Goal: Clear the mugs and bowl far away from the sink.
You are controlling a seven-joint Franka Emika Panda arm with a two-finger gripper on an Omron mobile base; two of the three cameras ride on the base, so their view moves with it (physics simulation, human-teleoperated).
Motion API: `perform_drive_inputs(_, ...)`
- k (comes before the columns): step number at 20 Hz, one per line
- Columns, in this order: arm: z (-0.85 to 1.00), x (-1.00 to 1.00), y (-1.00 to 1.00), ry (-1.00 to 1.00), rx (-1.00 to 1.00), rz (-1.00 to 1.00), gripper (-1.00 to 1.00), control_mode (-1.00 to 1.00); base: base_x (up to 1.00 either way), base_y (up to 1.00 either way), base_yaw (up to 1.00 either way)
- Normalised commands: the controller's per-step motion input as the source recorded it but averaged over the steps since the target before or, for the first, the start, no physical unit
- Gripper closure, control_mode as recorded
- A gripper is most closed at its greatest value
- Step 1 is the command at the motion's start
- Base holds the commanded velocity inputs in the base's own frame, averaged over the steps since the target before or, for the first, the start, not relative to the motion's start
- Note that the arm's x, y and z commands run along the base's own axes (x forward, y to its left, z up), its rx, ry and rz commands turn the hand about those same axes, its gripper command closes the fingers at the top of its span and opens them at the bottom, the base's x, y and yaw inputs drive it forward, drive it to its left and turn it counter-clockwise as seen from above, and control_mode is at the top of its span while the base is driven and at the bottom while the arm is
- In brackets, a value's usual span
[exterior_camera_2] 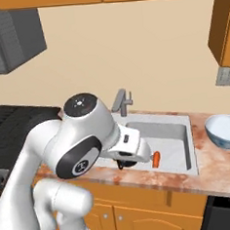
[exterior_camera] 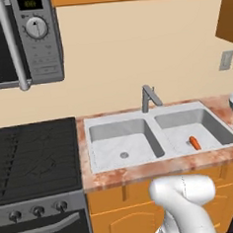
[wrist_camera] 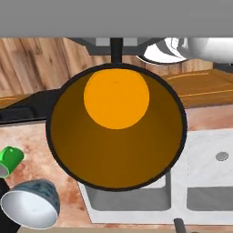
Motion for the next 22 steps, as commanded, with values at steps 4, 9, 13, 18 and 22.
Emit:
perform_drive_inputs(4, 0.0, 0.0, 0.0, 0.0, 0.0, 0.0, 1.0, 1.0, -0.77, 0.29, 0.8)
perform_drive_inputs(9, 0.0, 0.0, 0.0, 0.0, 0.0, 0.0, 1.0, 1.0, -0.53, 0.25, 0.94)
perform_drive_inputs(13, 0.0, 0.0, 0.0, 0.0, 0.0, 0.0, 1.0, 1.0, -0.43, 0.35, 0.95)
perform_drive_inputs(18, 0.0, 0.0, 0.0, 0.0, 0.0, 0.0, 1.0, 1.0, -0.41, 0.42, 0.93)
perform_drive_inputs(22, 0.0, 0.0, 0.0, 0.0, 0.0, 0.0, 1.0, 1.0, -0.41, 0.43, 0.92)
